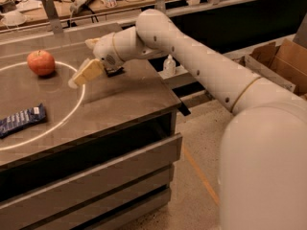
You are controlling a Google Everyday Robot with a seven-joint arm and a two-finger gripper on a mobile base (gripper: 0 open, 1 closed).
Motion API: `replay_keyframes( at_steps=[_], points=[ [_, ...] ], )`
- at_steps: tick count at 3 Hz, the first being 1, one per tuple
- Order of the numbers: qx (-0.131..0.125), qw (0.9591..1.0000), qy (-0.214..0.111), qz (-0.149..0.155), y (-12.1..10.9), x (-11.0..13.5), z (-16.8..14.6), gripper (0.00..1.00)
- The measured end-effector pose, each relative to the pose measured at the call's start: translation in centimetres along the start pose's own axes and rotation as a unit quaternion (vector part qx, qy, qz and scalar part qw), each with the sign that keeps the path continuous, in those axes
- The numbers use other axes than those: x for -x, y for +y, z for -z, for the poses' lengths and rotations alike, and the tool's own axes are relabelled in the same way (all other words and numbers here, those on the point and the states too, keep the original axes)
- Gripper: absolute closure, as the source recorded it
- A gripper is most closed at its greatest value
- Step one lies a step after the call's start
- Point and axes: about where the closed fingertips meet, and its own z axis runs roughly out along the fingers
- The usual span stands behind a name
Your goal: Pick apple
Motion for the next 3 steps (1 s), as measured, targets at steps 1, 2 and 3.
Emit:
replay_keyframes(
  at_steps=[1, 2, 3],
  points=[
    [0.015, 0.9999, -0.001, 0.006, -1.4, 0.6, -3.9, 0.0],
    [0.019, 0.9997, -0.014, -0.003, -3.3, 1.4, -7.0, 0.0],
    [0.026, 0.999, -0.03, -0.021, -3.6, 2.1, -10.0, 0.0]
  ],
)
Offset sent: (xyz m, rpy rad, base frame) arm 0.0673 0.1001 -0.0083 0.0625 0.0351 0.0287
